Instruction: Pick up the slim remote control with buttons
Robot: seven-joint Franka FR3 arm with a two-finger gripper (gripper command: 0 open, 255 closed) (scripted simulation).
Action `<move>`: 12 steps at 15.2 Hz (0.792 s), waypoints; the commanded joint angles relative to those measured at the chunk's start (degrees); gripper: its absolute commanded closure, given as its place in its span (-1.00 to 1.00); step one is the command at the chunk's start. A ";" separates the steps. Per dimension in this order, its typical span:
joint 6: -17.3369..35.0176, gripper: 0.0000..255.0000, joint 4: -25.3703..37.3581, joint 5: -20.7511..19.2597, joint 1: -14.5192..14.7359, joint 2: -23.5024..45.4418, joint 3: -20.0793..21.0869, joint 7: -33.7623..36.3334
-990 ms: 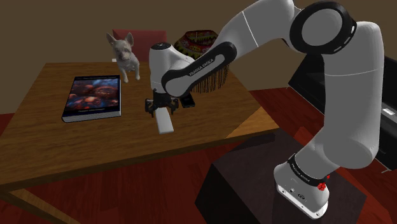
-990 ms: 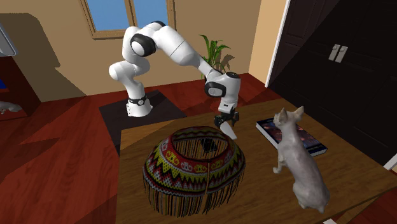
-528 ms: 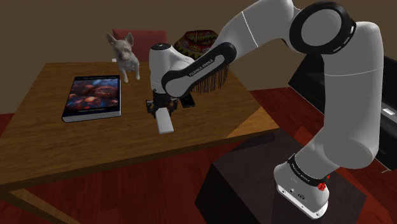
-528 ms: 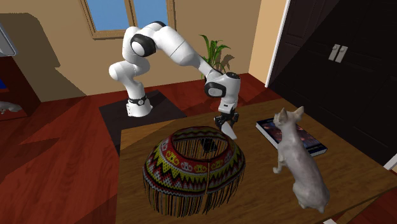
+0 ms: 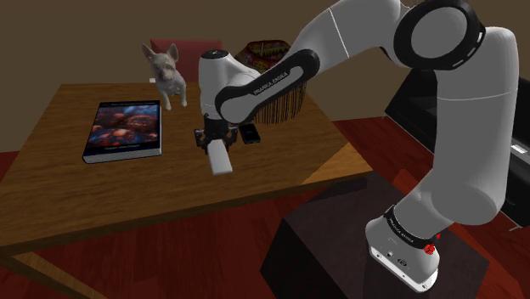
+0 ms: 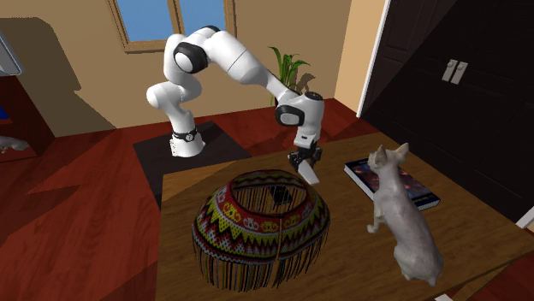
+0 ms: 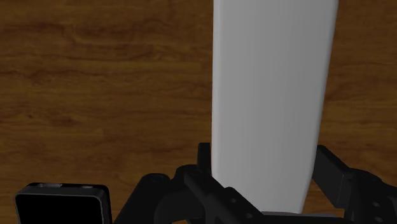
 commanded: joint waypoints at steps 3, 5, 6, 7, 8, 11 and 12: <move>-2.15 1.00 0.23 1.08 -0.57 -2.03 0.81 -0.67; -3.22 1.00 0.39 1.61 -0.82 -2.99 1.18 -0.99; -3.76 1.00 0.50 1.87 -0.95 -3.46 1.36 -1.15; -4.30 1.00 0.61 2.14 -1.07 -3.93 1.54 -1.31; -4.86 1.00 0.74 2.40 -1.19 -4.39 1.71 -1.47; -6.06 1.00 1.06 2.95 -1.43 -5.35 2.06 -1.80; -6.06 1.00 1.06 2.95 -1.43 -5.34 2.06 -1.80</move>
